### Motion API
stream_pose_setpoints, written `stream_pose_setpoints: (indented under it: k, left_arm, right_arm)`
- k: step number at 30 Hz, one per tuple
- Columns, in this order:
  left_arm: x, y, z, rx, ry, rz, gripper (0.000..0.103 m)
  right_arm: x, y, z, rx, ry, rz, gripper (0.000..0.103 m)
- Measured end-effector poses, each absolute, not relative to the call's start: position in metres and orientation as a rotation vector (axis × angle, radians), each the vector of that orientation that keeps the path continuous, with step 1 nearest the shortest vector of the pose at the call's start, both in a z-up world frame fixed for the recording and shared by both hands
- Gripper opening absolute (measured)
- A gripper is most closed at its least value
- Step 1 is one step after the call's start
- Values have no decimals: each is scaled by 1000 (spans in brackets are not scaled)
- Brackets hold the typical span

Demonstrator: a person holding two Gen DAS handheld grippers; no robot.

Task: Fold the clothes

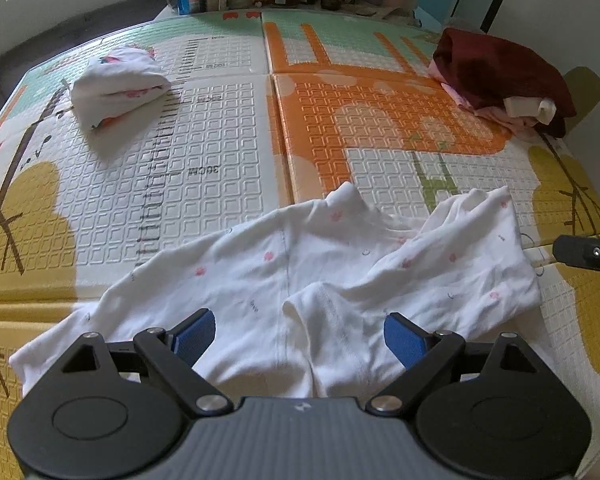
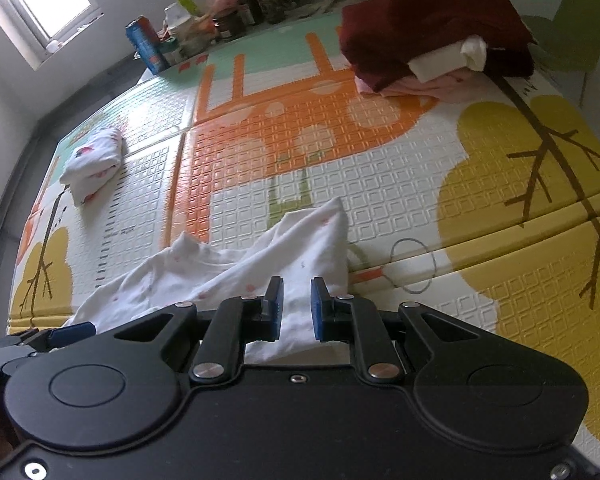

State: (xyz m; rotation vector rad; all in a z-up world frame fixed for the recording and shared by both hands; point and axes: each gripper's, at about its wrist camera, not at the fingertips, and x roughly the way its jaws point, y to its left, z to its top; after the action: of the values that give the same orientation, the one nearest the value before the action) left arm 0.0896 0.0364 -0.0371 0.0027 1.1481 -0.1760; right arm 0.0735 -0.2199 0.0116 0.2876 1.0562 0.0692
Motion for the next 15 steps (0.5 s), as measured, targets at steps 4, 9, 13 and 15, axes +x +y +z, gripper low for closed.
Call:
stream_pose_setpoints:
  k: [4,9,13,15]
  left_arm:
    - [97,34,-46,-1,1159,-170,89]
    - [103,33,-57,-2,1185,-165,84]
    - [106,36,-63,-41,1201,-173,72]
    - [108,39,-64,-72,1208,-179,66]
  right_arm:
    - [78,-221,7,287,1068,78,12]
    - [85,-218,-1,283,1084,89,12]
    - [91,-215,-9,291,1103,98,12]
    - [94,-213,-13,290,1112,104,12]
